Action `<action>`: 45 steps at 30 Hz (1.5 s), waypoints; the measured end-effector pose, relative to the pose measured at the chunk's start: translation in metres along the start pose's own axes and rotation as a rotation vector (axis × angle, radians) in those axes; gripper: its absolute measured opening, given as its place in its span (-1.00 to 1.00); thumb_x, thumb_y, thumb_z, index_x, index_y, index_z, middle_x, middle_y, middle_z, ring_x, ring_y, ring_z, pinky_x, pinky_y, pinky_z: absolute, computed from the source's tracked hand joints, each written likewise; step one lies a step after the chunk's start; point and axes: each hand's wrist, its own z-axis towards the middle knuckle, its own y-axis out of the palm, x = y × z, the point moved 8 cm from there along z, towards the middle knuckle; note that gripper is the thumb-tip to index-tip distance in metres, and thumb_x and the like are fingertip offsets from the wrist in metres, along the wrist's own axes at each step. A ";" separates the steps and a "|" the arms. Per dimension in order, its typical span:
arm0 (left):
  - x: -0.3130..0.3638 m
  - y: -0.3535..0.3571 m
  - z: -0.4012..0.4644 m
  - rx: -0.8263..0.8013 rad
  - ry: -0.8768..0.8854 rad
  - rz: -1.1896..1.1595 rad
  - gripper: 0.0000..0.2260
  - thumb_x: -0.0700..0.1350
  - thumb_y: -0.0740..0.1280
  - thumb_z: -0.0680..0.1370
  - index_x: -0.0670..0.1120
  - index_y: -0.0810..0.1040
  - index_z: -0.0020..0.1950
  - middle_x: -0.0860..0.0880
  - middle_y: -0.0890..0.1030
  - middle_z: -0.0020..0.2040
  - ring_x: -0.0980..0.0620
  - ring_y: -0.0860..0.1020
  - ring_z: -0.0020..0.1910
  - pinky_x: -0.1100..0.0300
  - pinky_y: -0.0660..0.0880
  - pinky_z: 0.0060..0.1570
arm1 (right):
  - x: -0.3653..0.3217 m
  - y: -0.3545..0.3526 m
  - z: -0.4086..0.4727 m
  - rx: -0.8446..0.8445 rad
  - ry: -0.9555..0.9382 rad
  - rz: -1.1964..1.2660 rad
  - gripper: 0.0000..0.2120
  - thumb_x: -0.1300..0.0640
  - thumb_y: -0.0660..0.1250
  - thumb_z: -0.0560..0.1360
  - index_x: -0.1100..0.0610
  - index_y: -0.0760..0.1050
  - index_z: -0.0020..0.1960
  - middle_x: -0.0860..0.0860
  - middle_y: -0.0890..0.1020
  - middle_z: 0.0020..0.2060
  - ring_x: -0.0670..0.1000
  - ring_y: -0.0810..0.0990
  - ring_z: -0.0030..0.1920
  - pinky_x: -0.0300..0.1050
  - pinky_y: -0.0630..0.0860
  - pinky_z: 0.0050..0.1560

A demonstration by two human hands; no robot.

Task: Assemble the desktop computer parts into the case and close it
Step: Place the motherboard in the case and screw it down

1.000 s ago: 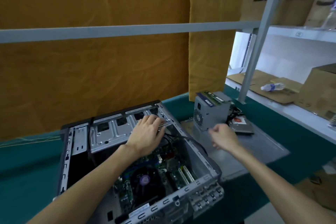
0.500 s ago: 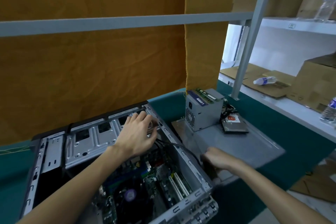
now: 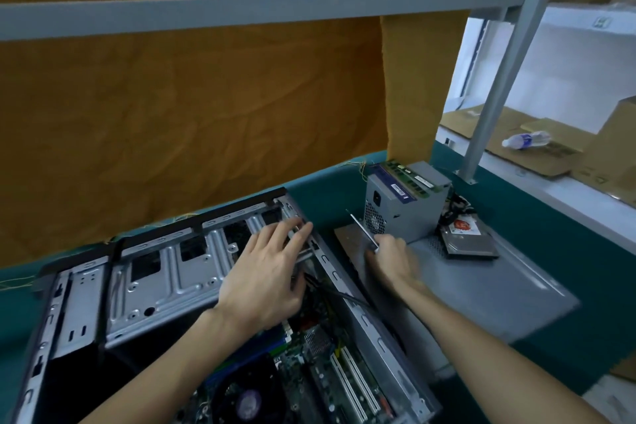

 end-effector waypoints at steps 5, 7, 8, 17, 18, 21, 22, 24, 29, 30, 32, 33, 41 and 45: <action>0.000 0.002 -0.001 0.002 0.008 -0.015 -0.30 0.06 0.31 0.51 0.00 0.18 0.62 -0.03 0.28 0.55 -0.12 0.34 0.47 -0.03 0.33 0.45 | -0.010 0.000 0.003 0.036 -0.033 -0.079 -0.79 0.20 0.18 0.61 0.10 0.60 -0.03 0.17 0.69 -0.04 0.23 0.66 0.02 0.04 0.57 -0.02; 0.000 0.001 -0.001 -0.006 0.007 -0.010 -0.30 0.06 0.31 0.51 0.01 0.17 0.62 -0.03 0.27 0.55 -0.12 0.33 0.48 -0.03 0.33 0.46 | -0.011 -0.003 0.000 0.034 -0.031 -0.075 -0.78 0.20 0.18 0.62 0.09 0.62 0.01 0.17 0.70 -0.02 0.23 0.66 0.04 0.03 0.57 0.00; 0.000 0.001 -0.001 -0.012 0.008 -0.012 -0.31 0.07 0.30 0.52 0.01 0.17 0.62 -0.02 0.27 0.55 -0.12 0.32 0.48 -0.03 0.32 0.46 | -0.014 -0.005 -0.002 0.029 -0.030 -0.047 -0.78 0.20 0.20 0.61 0.08 0.63 0.02 0.15 0.70 -0.02 0.22 0.67 0.03 0.02 0.58 0.00; -0.010 -0.045 0.000 0.268 -0.149 -0.806 -0.71 0.14 0.31 0.63 0.13 0.61 0.32 0.25 0.63 0.20 0.15 0.52 0.26 0.20 0.48 0.21 | -0.088 -0.065 -0.073 -0.406 0.014 1.206 -0.89 0.12 0.56 0.47 0.09 0.73 -0.02 0.02 0.50 -0.43 -0.02 0.35 -0.58 -0.16 0.36 -0.54; -0.005 -0.051 0.000 0.290 -0.128 -0.900 -0.74 0.08 0.36 0.62 0.11 0.64 0.29 0.21 0.66 0.15 0.10 0.58 0.22 0.24 0.51 0.16 | -0.102 -0.067 -0.088 -0.530 0.019 1.284 -0.83 0.11 0.56 0.47 0.12 0.72 0.04 0.01 0.48 -0.42 -0.05 0.34 -0.57 -0.16 0.35 -0.54; 0.006 -0.066 -0.002 0.361 -0.057 -1.048 -0.83 -0.06 0.45 0.58 0.04 0.72 0.16 0.08 0.70 0.03 -0.02 0.65 0.09 0.22 0.55 0.08 | -0.131 -0.071 -0.120 -0.730 0.022 1.395 -0.82 0.14 0.47 0.52 0.15 0.71 0.09 -0.04 0.42 -0.42 -0.10 0.30 -0.58 -0.21 0.34 -0.55; 0.006 -0.070 -0.002 0.378 -0.056 -1.073 -0.85 -0.08 0.47 0.56 0.02 0.74 0.12 0.05 0.71 0.00 -0.04 0.65 0.07 0.21 0.56 0.06 | -0.137 -0.071 -0.126 -0.764 0.039 1.432 -0.84 0.14 0.45 0.52 0.16 0.71 0.07 -0.05 0.41 -0.43 -0.11 0.29 -0.58 -0.22 0.34 -0.56; 0.003 -0.073 -0.002 0.370 -0.063 -1.126 -0.87 -0.10 0.48 0.54 0.00 0.75 0.08 0.02 0.71 -0.02 -0.03 0.66 0.02 0.22 0.57 0.03 | -0.143 -0.072 -0.134 -0.804 0.076 1.499 -0.88 0.13 0.47 0.48 0.15 0.71 -0.02 -0.06 0.38 -0.45 -0.13 0.28 -0.59 -0.24 0.33 -0.58; -0.002 -0.077 -0.007 0.303 -0.078 -1.154 -0.90 -0.12 0.46 0.55 -0.07 0.75 0.02 -0.01 0.71 -0.04 -0.04 0.66 -0.02 0.15 0.58 0.00 | -0.147 -0.068 -0.147 -0.841 0.035 1.524 -0.83 0.13 0.43 0.53 0.19 0.63 0.07 -0.02 0.45 -0.40 -0.11 0.32 -0.56 -0.22 0.36 -0.53; -0.006 -0.078 -0.009 0.308 -0.096 -1.157 -0.91 -0.13 0.45 0.56 -0.08 0.74 0.02 -0.01 0.71 -0.04 -0.02 0.67 -0.02 0.18 0.58 -0.02 | -0.147 -0.067 -0.150 -0.821 -0.003 1.499 -0.77 0.13 0.44 0.54 0.22 0.57 0.14 0.02 0.48 -0.36 -0.08 0.35 -0.53 -0.20 0.38 -0.50; -0.017 -0.080 -0.013 0.322 -0.149 -1.214 -0.92 -0.15 0.43 0.57 -0.11 0.71 0.01 -0.02 0.73 -0.08 0.02 0.70 -0.07 0.24 0.58 -0.05 | -0.144 -0.066 -0.156 -0.771 -0.060 1.464 -0.65 0.17 0.49 0.48 0.23 0.43 0.17 0.10 0.53 -0.28 -0.01 0.41 -0.47 -0.12 0.44 -0.43; -0.022 -0.079 -0.014 0.314 -0.185 -1.266 -0.92 -0.15 0.44 0.57 -0.13 0.70 0.01 -0.05 0.74 -0.09 0.00 0.71 -0.09 0.26 0.59 -0.07 | -0.144 -0.064 -0.161 -0.756 -0.066 1.451 -0.62 0.20 0.49 0.45 0.21 0.39 0.15 0.14 0.55 -0.25 0.03 0.44 -0.44 -0.07 0.47 -0.40; -0.050 -0.046 -0.036 0.107 -0.646 -1.886 -0.71 -0.15 0.53 0.38 -0.18 0.70 0.08 -0.15 0.72 0.00 0.00 0.71 -0.05 0.19 0.66 -0.01 | -0.157 -0.056 -0.196 -0.495 -0.374 1.028 -0.84 0.37 0.27 0.63 0.23 0.41 0.19 0.12 0.66 -0.03 0.08 0.57 -0.29 -0.01 0.57 -0.14; -0.039 -0.042 -0.035 -0.012 -0.672 -2.100 -0.77 -0.17 0.48 0.47 -0.16 0.68 0.11 -0.12 0.71 0.03 -0.01 0.69 0.00 0.15 0.65 -0.07 | -0.154 -0.056 -0.199 -0.466 -0.398 0.928 -0.71 0.26 0.32 0.64 0.04 0.50 0.33 0.12 0.70 -0.05 0.02 0.55 -0.32 -0.08 0.57 -0.34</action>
